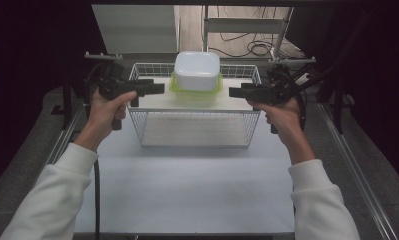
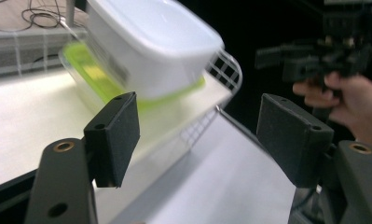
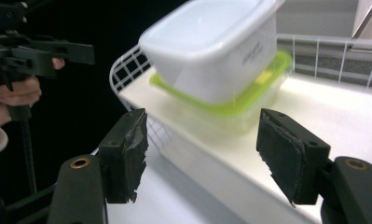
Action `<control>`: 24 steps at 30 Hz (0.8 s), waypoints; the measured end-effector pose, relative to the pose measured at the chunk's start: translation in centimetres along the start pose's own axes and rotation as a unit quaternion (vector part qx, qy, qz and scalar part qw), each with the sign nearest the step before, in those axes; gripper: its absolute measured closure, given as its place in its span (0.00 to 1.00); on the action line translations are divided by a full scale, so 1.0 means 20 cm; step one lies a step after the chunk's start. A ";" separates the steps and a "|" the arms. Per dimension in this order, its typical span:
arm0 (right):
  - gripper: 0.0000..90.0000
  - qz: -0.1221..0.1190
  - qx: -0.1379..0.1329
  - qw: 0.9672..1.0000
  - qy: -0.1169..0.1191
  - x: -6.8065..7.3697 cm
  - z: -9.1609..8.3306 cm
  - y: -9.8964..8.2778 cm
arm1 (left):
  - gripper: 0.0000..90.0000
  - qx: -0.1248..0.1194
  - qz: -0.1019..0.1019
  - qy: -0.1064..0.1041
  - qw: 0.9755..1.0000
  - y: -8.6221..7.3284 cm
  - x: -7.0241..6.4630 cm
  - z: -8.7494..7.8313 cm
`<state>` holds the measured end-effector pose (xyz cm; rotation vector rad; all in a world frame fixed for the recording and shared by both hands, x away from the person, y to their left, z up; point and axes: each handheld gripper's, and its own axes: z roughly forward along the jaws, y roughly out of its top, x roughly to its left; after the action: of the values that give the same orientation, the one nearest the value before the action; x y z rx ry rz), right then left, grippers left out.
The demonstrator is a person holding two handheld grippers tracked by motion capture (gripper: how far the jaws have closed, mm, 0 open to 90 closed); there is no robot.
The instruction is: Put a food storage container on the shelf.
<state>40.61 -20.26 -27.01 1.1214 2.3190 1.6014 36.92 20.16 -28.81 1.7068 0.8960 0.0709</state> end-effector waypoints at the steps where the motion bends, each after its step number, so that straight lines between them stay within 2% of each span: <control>1: 0.37 -0.003 0.004 1.000 0.003 0.01 -0.01 -0.02 | 0.32 0.006 0.008 0.003 1.000 -0.03 -0.02 -0.01; 4: 0.37 -0.012 0.014 1.000 0.002 0.03 -0.04 -0.10 | 0.32 0.024 0.026 0.010 0.999 -0.14 -0.06 -0.02; 10: 0.37 -0.028 0.034 0.999 0.001 0.06 -0.09 -0.32 | 0.30 0.047 0.039 0.020 0.998 -0.38 -0.09 -0.04; 18: 0.37 -0.011 0.056 0.998 0.007 0.02 -0.11 -0.65 | 0.30 0.063 0.023 0.029 0.997 -0.66 -0.07 -0.04; 24: 0.37 0.004 0.081 0.997 -0.004 -0.03 -0.10 -0.86 | 0.30 0.070 0.002 0.034 0.997 -0.83 -0.03 -0.03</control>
<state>31.38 -25.10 -40.78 1.1664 2.4791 1.4294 27.57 21.27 -42.44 1.8466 0.9675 0.0710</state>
